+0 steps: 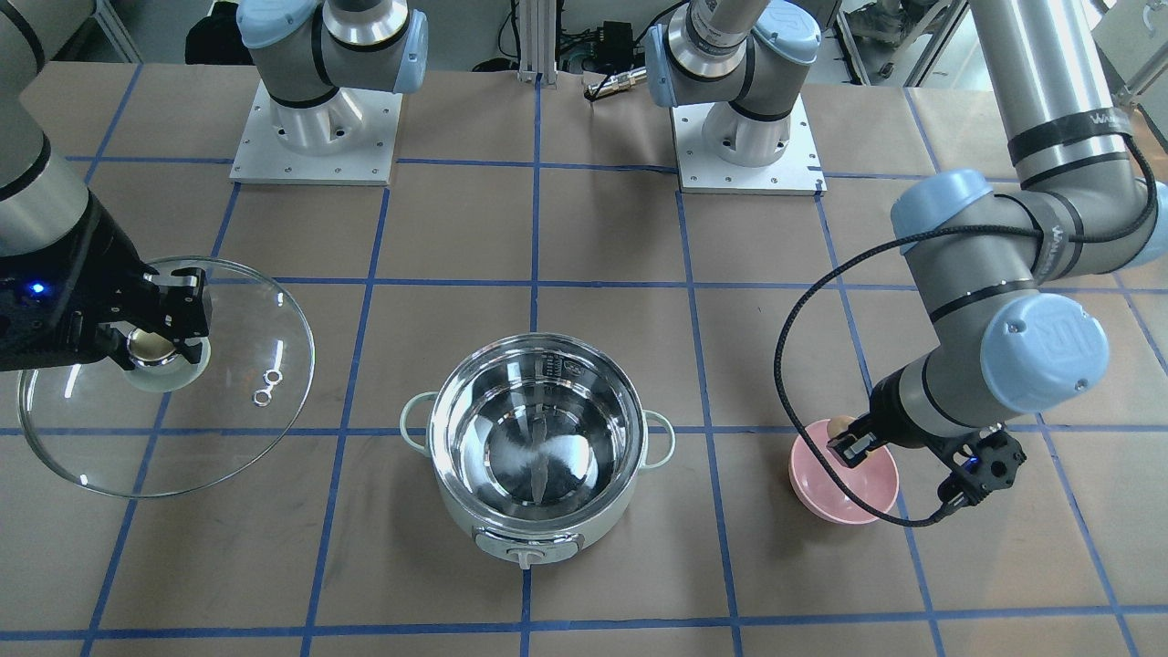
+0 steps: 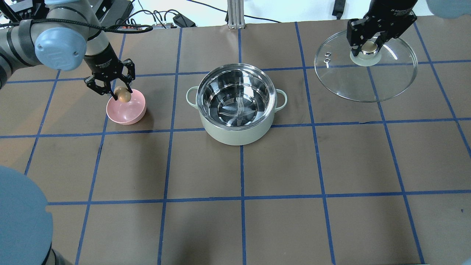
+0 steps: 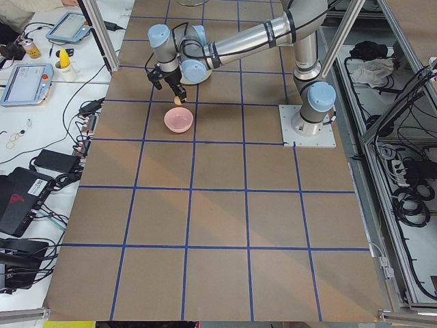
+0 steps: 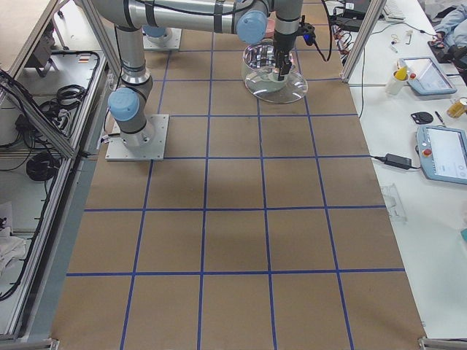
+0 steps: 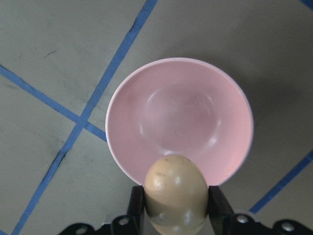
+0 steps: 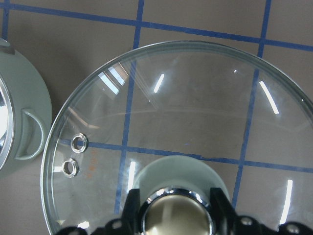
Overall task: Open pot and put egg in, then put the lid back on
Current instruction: 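Carry the egg with the left gripper over the pot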
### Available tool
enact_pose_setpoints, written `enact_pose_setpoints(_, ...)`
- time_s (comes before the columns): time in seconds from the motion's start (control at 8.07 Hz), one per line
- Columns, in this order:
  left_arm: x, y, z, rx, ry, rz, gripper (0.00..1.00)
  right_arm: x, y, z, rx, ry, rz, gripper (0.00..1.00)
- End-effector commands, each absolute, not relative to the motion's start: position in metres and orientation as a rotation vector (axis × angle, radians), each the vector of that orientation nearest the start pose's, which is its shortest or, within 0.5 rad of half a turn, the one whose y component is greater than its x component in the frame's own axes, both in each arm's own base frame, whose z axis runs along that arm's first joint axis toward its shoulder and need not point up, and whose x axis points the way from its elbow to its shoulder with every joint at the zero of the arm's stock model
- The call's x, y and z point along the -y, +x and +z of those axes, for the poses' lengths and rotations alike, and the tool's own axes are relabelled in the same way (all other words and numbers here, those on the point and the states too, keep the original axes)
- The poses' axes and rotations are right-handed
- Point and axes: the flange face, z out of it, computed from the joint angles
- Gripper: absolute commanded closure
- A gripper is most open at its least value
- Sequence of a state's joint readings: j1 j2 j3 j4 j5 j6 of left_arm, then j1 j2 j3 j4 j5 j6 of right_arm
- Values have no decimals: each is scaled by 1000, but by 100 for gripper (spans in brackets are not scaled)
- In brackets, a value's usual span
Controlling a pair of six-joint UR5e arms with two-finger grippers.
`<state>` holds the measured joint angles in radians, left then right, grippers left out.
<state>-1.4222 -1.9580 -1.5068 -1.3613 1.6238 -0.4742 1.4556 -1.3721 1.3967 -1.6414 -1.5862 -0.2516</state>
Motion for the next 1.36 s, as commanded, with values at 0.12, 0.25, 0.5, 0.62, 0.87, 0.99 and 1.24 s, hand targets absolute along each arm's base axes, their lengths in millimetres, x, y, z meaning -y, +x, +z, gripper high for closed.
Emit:
enact_pose_setpoints(0.12,596,-187,382,-2987,-892,-33,90,592,65,469,-3152,-225,-56,100)
enact_pose_setpoints(0.25,593,-234,393,-3049,-926,-40,91,594,65,467,-3151,-227,-61,100)
enact_pose_setpoints(0.5,594,-287,376,-3093,-963,-15,94,593,68,468,-3127,-207,-70,100)
enact_pose_setpoints(0.62,592,-308,369,-3123,-926,-58,94,594,68,465,-3126,-209,-63,100)
enact_pose_setpoints(0.87,593,-348,330,-3131,-925,-57,88,593,68,468,-3127,-190,-68,100)
enact_pose_setpoints(0.99,595,-353,313,-3124,-901,-24,74,594,68,466,-3127,-190,-66,100)
enact_pose_setpoints(1.24,595,-353,297,-3104,-897,17,49,594,68,466,-3127,-200,-68,100)
